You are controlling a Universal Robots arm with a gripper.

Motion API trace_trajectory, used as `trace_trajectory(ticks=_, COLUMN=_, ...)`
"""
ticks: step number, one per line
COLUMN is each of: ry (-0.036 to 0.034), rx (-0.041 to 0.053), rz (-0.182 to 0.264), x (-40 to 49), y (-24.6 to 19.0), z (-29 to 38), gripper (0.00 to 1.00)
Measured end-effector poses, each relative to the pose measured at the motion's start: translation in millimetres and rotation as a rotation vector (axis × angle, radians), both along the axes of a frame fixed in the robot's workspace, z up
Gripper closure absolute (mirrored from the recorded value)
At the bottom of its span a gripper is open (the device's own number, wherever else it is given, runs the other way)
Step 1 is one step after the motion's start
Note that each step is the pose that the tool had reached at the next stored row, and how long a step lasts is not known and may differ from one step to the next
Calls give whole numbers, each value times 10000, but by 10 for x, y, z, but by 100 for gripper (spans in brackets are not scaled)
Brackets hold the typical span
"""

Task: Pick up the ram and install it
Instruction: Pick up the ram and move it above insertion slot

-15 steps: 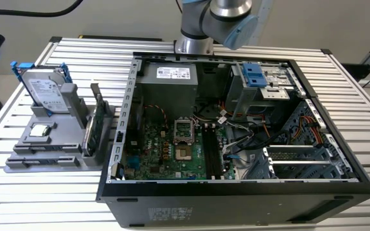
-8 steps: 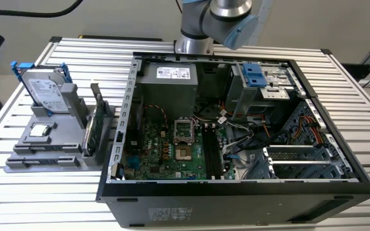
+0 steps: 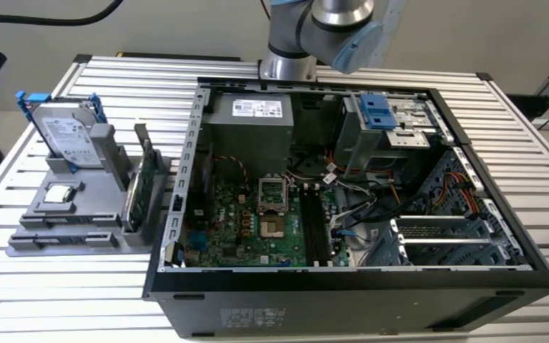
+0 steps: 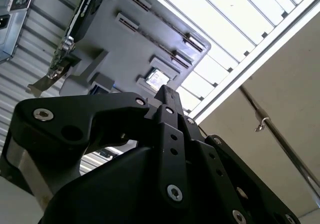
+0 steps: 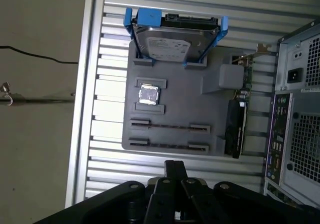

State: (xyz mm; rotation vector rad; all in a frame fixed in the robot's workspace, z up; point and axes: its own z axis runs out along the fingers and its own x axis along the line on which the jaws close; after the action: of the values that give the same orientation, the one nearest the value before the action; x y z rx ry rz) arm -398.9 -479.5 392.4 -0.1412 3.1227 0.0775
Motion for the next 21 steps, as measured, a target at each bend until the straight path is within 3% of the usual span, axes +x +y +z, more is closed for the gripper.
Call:
trace_trajectory(ticks=15, ry=5, rx=0, rz=0, x=0, y=0, z=-2, gripper=100)
trace_trajectory(ticks=21, ry=-1, rx=-2, rz=-140, x=1, y=0, z=-50, gripper=100)
